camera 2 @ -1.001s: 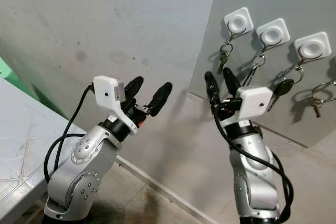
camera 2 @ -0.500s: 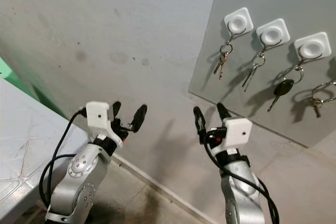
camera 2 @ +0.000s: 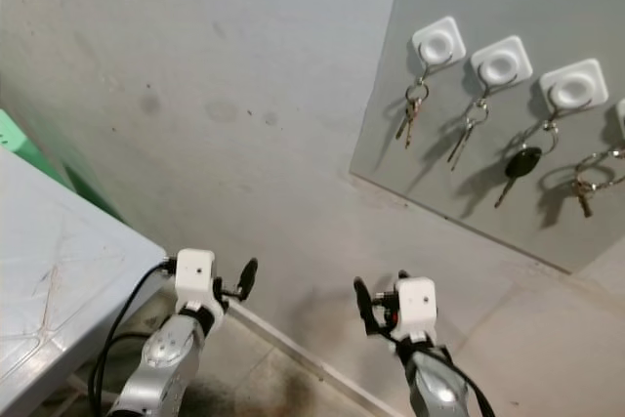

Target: Hang keys on a hook

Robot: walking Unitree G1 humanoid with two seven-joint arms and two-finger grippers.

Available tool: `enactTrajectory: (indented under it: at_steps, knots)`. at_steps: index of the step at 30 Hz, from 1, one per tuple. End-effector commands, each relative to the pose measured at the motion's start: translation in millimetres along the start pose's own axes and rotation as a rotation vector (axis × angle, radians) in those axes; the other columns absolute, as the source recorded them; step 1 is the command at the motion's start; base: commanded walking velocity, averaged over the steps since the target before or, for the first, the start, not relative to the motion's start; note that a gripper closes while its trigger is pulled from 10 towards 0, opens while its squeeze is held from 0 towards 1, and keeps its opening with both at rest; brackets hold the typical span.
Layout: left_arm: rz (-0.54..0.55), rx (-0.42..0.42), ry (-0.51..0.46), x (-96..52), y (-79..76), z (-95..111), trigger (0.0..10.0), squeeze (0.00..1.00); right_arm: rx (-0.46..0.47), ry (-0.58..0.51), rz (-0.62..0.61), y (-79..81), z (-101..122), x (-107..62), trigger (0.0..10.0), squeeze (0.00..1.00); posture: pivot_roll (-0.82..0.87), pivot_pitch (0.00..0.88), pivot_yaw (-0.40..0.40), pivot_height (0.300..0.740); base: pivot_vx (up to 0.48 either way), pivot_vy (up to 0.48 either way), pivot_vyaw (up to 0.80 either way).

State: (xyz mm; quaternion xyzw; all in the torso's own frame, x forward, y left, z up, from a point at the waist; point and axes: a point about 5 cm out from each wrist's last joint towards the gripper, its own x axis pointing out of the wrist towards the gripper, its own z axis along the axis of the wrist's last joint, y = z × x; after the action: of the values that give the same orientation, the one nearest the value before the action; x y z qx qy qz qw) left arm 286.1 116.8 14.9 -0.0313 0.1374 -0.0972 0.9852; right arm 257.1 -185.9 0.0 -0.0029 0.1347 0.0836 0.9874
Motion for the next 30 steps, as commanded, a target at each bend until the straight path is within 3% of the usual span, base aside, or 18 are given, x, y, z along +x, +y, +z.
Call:
enactTrajectory:
  at_steps: [1,3,6,13,14,15,16,24,28,30]
  knots:
    - [-0.011,-0.005,0.036,-2.0,1.0,-9.8,10.0,0.0,-0.013,0.036,-0.011,-3.2,-6.8,-1.2,10.0,0.0,0.02,0.058,-0.052,0.74,0.0,0.0,0.0]
    - [0.015,0.034,0.097,-5.3,6.7,-22.4,10.0,0.0,-0.012,0.09,-0.02,-3.5,-17.0,-3.0,10.0,0.0,0.02,0.053,-0.048,0.74,0.0,0.0,0.0]
    - [0.042,0.02,0.193,-14.3,13.4,-42.0,10.0,0.0,-0.02,0.192,-0.049,-5.8,-33.5,-9.0,10.0,0.0,0.01,0.046,-0.043,0.74,0.0,0.0,0.0]
    - [0.088,0.017,0.329,-31.9,21.7,-70.0,10.0,0.0,-0.006,0.317,-0.111,-11.7,-55.8,-23.2,10.0,0.0,0.01,0.031,-0.034,0.74,0.0,0.0,0.0]
    - [0.104,0.009,0.351,-35.5,23.7,-74.7,10.0,0.0,0.004,0.341,-0.124,-13.2,-60.6,-27.2,10.0,0.91,0.01,0.028,-0.037,0.74,0.0,0.0,0.0]
    - [0.104,0.009,0.351,-35.5,23.7,-74.7,10.0,0.0,0.004,0.341,-0.124,-13.2,-60.6,-27.2,10.0,0.91,0.01,0.028,-0.037,0.74,0.0,0.0,0.0]
    - [0.12,-0.008,0.366,-37.9,25.3,-77.8,10.0,0.0,0.019,0.356,-0.131,-13.9,-64.2,-30.3,10.0,1.0,0.01,0.023,-0.038,0.74,0.0,0.0,0.0]
    - [0.134,-0.01,0.426,-48.6,26.8,-90.7,10.0,0.0,-0.013,0.48,-0.161,-16.2,-86.9,-51.9,10.0,1.0,0.0,0.0,-0.04,0.74,0.0,0.0,0.0]
    - [0.127,0.01,0.48,-60.2,26.7,-103.1,10.0,0.0,-0.024,0.583,-0.192,-18.9,-104.9,-72.9,10.0,1.0,0.01,0.0,-0.033,0.74,0.0,0.0,0.0]
    - [0.127,0.009,0.498,-64.8,27.3,-107.4,10.0,0.0,0.014,0.598,-0.203,-18.3,-108.7,-77.1,10.0,1.0,0.0,0.0,-0.022,0.74,0.0,0.0,0.0]
